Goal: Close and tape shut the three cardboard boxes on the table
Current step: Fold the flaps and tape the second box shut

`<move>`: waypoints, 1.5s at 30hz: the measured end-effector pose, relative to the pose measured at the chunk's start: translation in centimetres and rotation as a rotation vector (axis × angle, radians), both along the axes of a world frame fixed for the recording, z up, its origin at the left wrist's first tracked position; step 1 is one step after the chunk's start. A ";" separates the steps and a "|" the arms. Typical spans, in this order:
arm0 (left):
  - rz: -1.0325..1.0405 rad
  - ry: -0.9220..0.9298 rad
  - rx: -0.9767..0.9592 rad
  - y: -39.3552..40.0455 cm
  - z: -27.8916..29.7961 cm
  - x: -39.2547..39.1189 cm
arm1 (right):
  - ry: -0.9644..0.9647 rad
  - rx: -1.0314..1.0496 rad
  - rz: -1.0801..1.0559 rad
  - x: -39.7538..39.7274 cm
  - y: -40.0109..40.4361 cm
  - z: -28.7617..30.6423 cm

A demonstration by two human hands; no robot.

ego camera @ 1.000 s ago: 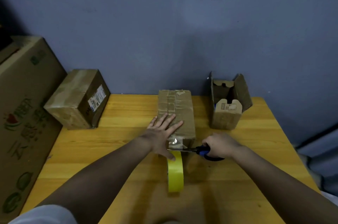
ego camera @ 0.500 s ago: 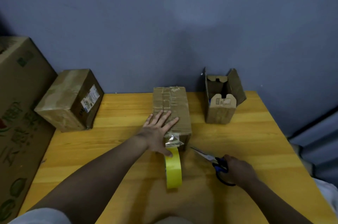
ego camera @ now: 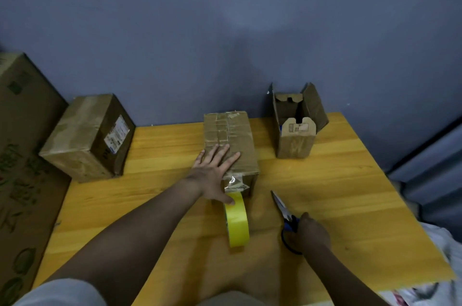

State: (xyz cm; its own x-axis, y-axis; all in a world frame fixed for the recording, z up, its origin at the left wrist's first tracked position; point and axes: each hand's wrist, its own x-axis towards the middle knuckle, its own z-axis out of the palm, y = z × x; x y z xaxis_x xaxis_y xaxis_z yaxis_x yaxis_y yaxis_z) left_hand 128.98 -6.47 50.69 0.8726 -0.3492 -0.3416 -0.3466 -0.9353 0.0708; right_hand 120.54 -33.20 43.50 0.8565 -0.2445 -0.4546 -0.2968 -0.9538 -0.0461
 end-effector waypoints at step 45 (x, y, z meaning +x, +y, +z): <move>-0.001 0.053 0.030 -0.1 0.6 0.1 | -0.083 -0.013 0.496 -2.5 7.2 0.0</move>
